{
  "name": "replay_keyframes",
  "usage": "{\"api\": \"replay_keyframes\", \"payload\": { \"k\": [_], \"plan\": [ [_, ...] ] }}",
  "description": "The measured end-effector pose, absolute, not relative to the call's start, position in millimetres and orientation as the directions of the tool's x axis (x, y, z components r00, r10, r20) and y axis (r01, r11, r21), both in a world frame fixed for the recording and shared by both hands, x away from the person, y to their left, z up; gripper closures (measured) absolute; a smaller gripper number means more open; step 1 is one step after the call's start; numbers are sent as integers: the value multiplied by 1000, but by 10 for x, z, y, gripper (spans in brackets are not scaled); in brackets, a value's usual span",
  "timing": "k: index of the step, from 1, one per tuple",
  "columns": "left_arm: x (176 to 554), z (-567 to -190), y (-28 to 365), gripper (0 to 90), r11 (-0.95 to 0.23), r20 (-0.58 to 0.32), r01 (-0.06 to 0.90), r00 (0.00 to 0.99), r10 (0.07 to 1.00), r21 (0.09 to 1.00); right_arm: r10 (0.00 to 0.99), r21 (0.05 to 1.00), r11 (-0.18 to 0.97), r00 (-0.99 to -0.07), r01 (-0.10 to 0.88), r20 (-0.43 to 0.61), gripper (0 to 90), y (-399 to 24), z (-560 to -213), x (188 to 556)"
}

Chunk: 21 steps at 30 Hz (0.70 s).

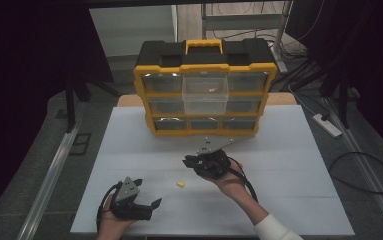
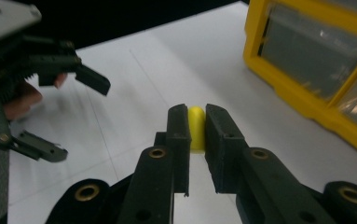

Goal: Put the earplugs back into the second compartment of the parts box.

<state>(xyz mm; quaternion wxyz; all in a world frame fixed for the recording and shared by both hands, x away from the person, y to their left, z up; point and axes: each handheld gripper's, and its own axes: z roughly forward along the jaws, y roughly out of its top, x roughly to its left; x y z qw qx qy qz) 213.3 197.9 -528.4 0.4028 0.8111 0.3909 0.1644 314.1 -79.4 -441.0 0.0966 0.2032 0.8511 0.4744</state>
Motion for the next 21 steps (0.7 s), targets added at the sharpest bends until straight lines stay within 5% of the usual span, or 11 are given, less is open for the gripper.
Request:
{"api": "replay_keyframes", "payload": {
  "k": [21],
  "plan": [
    [2130, -5284, 1975, 56, -367, -50, 501, 640, 767, 784, 469, 921, 331, -883, 203, 26, 800, -1053, -3986, 3046]
  ]
}}
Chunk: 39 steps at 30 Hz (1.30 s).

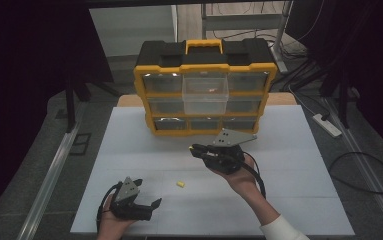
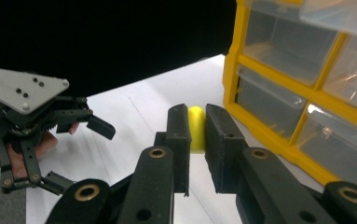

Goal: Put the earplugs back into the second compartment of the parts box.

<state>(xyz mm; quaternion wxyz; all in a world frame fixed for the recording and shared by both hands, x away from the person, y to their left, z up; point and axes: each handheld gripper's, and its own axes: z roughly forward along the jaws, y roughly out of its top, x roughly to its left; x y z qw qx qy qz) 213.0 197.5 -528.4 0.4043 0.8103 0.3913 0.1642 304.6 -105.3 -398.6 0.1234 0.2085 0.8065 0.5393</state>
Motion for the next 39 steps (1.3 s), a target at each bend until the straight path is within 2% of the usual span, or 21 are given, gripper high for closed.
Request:
{"api": "replay_keyframes", "payload": {
  "k": [27, 39],
  "plan": [
    [2123, -5268, 1965, 56, -367, -44, 497, 638, 769, 786, 500, 959, 226, -865, 171, 36, 800, -1255, -3678, 3005],
    [2128, -5275, 1962, 57, -369, -47, 497, 642, 765, 785, 527, 970, 212, -850, 122, -8, 800, -1244, -3294, 3076]
  ]
}}
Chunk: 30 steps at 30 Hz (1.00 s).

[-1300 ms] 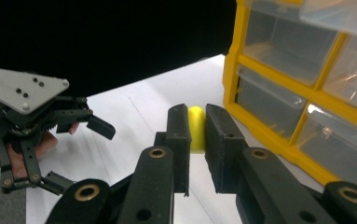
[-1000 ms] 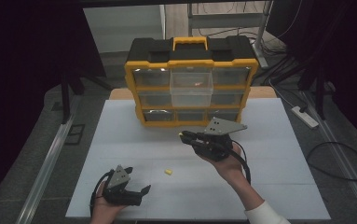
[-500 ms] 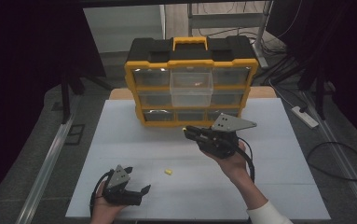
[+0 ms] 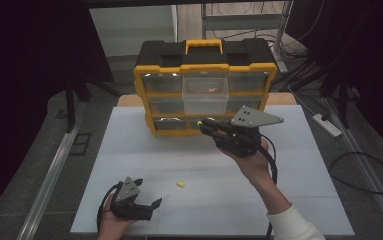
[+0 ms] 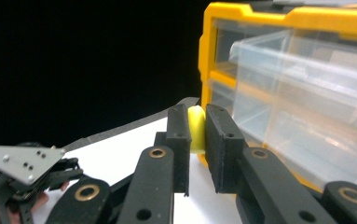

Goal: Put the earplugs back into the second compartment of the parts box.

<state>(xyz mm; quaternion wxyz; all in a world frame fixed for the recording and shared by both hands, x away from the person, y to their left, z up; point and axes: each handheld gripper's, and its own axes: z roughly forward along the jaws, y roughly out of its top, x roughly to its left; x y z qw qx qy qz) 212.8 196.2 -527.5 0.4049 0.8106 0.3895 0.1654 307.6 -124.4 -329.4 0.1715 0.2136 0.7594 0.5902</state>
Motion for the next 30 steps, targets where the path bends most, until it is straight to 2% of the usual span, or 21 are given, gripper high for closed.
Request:
{"api": "replay_keyframes", "payload": {
  "k": [30],
  "plan": [
    [2140, -5290, 1968, 57, -370, -52, 505, 641, 766, 780, 596, 975, 186, -803, 124, -11, 800, -1248, -2997, 3383]
  ]
}}
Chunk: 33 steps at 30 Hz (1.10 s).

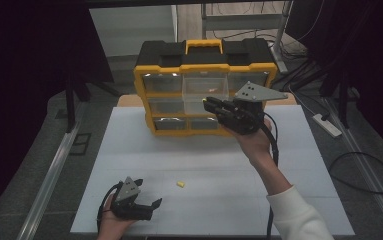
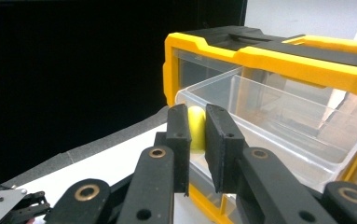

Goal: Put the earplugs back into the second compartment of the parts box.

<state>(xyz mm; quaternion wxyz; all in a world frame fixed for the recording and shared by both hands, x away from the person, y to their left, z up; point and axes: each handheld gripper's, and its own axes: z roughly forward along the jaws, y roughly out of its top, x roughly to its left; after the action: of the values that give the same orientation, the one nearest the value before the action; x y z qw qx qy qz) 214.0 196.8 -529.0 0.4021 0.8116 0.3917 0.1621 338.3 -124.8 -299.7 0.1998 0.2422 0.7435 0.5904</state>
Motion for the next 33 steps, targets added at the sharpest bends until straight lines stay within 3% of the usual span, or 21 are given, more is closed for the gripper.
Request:
{"api": "replay_keyframes", "payload": {
  "k": [33],
  "plan": [
    [2141, -5290, 1981, 58, -367, -55, 506, 640, 766, 781, 715, 964, 204, -699, 172, -27, 798, -1316, -2846, 3826]
  ]
}}
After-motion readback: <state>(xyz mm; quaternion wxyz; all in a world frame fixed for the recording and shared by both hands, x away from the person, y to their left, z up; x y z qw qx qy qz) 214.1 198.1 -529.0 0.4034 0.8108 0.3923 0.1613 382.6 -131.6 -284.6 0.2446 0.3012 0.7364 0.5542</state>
